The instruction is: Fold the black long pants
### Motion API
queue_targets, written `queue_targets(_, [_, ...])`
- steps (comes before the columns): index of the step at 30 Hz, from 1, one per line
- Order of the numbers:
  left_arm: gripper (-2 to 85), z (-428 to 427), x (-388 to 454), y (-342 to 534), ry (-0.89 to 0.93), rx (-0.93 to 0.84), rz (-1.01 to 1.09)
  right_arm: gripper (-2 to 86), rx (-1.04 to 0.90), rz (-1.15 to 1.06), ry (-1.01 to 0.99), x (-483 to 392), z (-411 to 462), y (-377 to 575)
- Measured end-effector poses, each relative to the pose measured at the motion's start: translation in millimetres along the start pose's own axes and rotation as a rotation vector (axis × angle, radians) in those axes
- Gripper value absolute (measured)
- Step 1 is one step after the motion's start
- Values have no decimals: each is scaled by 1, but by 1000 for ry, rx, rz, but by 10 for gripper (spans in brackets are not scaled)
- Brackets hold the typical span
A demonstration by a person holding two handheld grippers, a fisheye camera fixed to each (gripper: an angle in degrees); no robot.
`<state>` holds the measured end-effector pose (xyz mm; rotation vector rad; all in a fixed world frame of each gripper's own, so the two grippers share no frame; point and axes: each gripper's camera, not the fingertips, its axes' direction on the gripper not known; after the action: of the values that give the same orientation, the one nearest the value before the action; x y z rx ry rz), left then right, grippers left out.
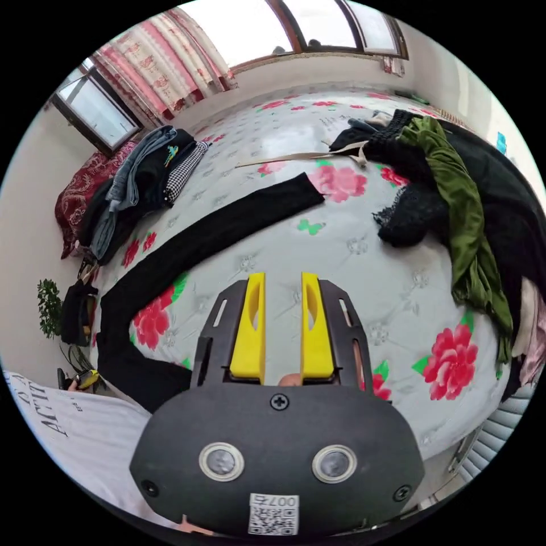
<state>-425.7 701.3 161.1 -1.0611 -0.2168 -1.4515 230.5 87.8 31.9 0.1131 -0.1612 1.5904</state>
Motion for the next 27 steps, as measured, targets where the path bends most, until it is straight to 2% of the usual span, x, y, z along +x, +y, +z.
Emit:
queue_targets(5, [72, 15, -8, -8, 37, -55, 70, 53, -80, 294, 56, 70, -71, 168])
queue_targets(8, [20, 17, -6, -15, -61, -74, 130, 47, -113, 469, 37, 101, -96, 243])
queue_targets(11, [-3, 16, -6, -23, -64, -103, 203, 44, -100, 575, -24, 121, -102, 282])
queue_targets(14, [-8, 11, -11, -26, -23, -108, 244, 38, -98, 628, -164, 135, -85, 291])
queue_targets(18, [-9, -5, -23, -22, 60, -83, 276, 29, -57, 692, -115, 153, -87, 299])
queue_targets(21, [-10, -20, -35, -22, 121, -50, 282, 23, -8, 691, -316, 169, -91, 299])
queue_targets(27, [-10, -37, -59, -26, 229, -13, 238, 4, -28, 710, -337, 186, -79, 293])
